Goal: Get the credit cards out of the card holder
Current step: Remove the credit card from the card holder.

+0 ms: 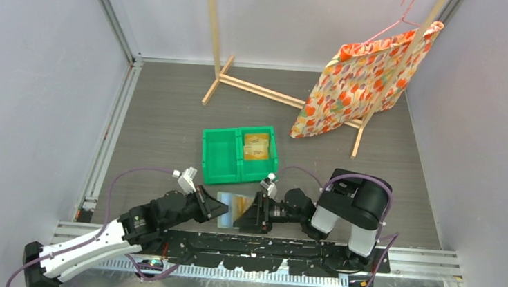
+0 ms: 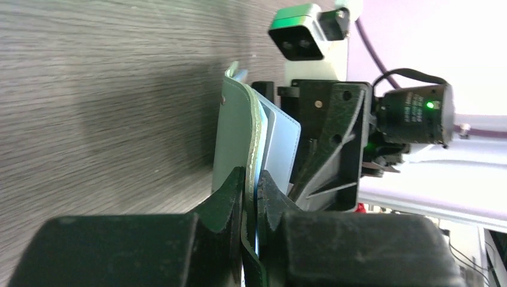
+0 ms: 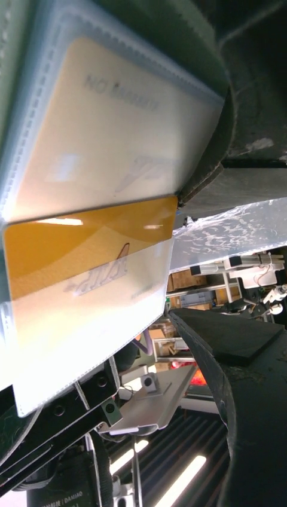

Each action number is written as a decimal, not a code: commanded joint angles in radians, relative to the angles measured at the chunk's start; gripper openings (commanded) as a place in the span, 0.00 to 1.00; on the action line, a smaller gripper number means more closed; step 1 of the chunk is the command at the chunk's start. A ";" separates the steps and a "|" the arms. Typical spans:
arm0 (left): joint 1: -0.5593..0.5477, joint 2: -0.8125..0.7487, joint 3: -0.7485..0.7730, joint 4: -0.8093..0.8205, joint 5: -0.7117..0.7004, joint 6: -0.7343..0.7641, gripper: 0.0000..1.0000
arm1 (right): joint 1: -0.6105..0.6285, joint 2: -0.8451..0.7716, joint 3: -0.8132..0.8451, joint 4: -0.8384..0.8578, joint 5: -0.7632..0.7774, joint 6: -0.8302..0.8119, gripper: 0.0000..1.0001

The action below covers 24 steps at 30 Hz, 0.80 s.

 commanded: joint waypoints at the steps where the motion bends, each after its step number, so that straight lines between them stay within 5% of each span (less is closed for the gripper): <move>1: 0.002 0.061 -0.027 -0.203 -0.070 -0.014 0.01 | 0.004 0.024 -0.002 0.059 0.038 0.013 0.65; 16: 0.001 -0.178 -0.046 -0.491 -0.142 -0.070 0.01 | 0.004 -0.052 -0.077 -0.059 0.038 0.003 0.64; 24: 0.002 -0.028 -0.050 -0.420 -0.131 -0.071 0.01 | 0.004 -0.282 0.001 -0.331 0.047 -0.070 0.48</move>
